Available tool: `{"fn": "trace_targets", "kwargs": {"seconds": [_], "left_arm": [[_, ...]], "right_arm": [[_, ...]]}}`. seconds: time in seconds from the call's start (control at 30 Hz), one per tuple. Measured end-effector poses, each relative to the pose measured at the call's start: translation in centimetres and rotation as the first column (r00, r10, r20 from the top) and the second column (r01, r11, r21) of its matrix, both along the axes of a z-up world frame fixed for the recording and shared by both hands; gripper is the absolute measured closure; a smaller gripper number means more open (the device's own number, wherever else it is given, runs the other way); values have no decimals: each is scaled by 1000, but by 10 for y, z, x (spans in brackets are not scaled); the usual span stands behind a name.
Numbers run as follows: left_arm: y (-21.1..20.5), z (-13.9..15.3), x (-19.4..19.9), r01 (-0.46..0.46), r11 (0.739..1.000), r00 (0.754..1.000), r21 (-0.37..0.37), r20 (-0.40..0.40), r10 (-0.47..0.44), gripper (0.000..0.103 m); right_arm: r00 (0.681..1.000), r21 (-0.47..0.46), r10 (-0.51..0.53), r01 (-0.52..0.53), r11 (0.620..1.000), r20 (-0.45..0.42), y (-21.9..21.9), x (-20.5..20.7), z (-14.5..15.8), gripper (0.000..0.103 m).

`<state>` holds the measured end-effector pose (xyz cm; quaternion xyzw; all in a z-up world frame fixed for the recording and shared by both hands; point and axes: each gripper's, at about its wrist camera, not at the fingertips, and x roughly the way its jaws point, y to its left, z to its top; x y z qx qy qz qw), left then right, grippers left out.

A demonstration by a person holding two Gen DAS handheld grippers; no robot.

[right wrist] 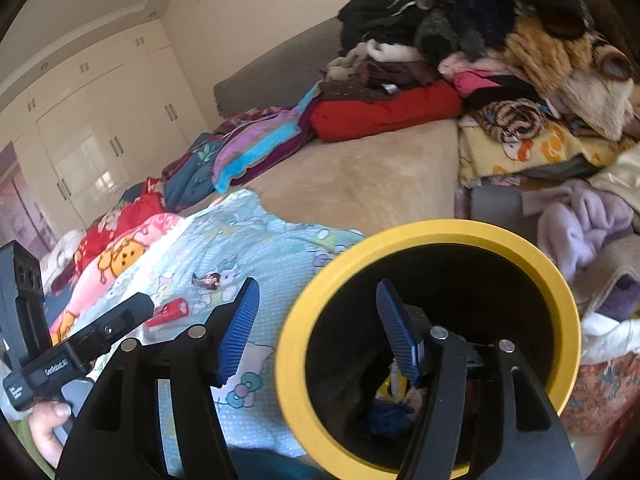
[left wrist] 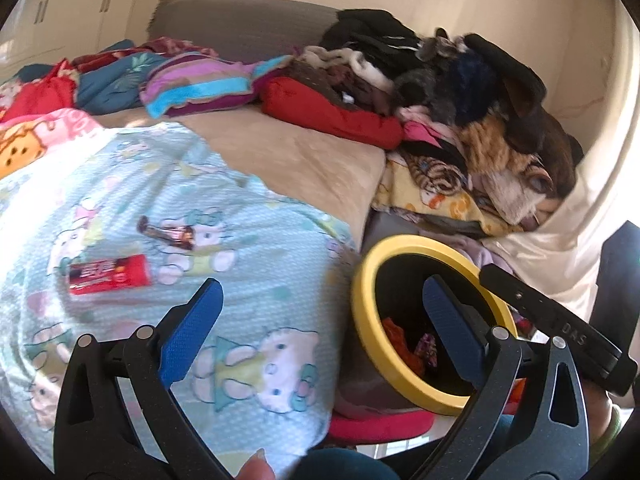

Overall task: Collect trash
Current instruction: 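Move both open tools back toward the red tube and candy bar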

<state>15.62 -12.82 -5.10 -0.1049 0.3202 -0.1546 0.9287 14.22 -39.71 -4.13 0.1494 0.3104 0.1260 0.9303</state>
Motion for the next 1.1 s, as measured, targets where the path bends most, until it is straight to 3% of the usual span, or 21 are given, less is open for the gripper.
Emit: {"fn": "trace_targets", "kwargs": {"seconds": [0.27, 0.57, 0.7, 0.87, 1.1], "left_arm": [[58, -12, 8, -126, 991, 991, -44, -39, 125, 11], [128, -36, 17, -273, 954, 958, -125, -128, 257, 11], [147, -49, 21, -306, 937, 945, -169, -176, 277, 12], [166, -71, 27, -344, 908, 925, -239, -256, 282, 26], [177, -91, 39, -366, 866, 909, -341, -333, 252, 28]], "right_arm": [[994, -25, 102, -103, 994, -31, 57, 34, 2, 43], [968, -112, 231, -242, 964, -101, 152, 100, -17, 43], [946, -138, 293, -311, 940, -135, 185, 127, -34, 44], [919, -135, 327, -361, 923, -221, 214, 162, -65, 51], [881, -77, 361, -401, 913, -305, 242, 195, -102, 58]]}}
